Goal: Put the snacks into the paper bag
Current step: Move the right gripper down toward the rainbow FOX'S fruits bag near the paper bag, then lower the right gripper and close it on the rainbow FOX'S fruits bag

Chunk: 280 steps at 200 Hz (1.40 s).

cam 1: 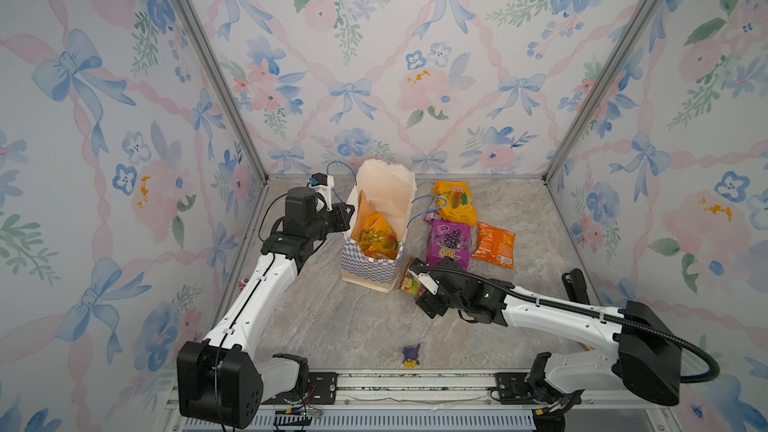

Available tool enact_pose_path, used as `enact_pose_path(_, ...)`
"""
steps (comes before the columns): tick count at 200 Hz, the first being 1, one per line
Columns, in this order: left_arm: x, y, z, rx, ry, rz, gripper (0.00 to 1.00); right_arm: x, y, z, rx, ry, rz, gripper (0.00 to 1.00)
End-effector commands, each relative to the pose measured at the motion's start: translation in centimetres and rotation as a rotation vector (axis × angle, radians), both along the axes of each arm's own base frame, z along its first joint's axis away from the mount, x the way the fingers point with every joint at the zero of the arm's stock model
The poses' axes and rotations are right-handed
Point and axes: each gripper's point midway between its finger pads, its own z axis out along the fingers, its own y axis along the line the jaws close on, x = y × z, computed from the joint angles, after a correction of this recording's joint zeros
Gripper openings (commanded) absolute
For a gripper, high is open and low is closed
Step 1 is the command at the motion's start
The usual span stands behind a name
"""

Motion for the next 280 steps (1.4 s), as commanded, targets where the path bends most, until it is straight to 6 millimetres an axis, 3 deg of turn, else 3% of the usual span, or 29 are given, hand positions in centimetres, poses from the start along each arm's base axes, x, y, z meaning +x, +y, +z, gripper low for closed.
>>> enact_pose_path(1, -0.1, -0.1, -0.4, -0.009, 0.005, -0.015, 0.09, 0.5, 0.5, -0.7, 0.005, -0.037, 0.0, 0.91)
enact_pose_path(83, 0.1, 0.0, -0.3, -0.01, 0.005, -0.011, 0.08, 0.6, 0.5, -4.4, -0.023, -0.047, 0.003, 0.91)
enact_pose_path(193, 0.0, 0.1, -0.5, -0.01, 0.01, -0.003, 0.08, 2.5, 0.7, -6.4, -0.074, -0.114, -0.052, 0.99)
enact_pose_path(280, -0.1, 0.1, -0.4, -0.013, 0.008, -0.004, 0.08, 4.2, 0.2, -6.7, -0.118, -0.174, -0.121, 0.99)
